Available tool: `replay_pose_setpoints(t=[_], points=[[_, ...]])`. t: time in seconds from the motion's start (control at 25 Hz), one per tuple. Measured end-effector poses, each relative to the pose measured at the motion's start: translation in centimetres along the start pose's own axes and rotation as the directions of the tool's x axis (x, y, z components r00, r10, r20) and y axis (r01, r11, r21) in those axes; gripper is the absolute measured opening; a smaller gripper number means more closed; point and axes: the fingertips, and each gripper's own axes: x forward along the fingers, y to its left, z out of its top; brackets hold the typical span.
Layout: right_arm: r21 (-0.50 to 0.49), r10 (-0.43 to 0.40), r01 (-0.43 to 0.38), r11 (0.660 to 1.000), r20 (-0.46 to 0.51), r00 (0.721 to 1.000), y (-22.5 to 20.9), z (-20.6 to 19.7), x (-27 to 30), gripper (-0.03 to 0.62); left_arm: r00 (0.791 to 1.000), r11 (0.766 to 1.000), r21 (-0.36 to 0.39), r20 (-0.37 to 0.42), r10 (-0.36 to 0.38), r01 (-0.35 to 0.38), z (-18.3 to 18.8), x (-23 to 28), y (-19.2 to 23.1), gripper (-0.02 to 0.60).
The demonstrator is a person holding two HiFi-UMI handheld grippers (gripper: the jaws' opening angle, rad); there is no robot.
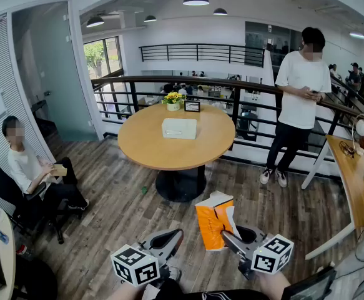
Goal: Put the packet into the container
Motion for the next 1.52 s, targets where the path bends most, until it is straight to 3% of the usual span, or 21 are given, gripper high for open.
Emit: replay_pose_setpoints(t=[0.84,1.2,1.52], points=[[-0.001,0.018,-0.018,1.0,-0.015,1.0,-1.6,-0.9,-0.8,0.12,1.0,0.999,-0.047,-0.008,-0.003,0.002,-0.6,2.0,-0.1,0.005],[-0.015,0.027,-0.027,1.0,-0.038,0.999,-3.9,-0.7,3.1,0.117,1.0,0.997,-0.076,0.015,-0.006,0.007,0.0,3.8,3.9,0.005],[0.019,0.019,-0.018,1.0,-0.065,0.998,-8.1,0.0,9.4,0.112,1.0,0.993,-0.114,0.005,0.016,-0.016,1.6,6.3,11.2,0.005]])
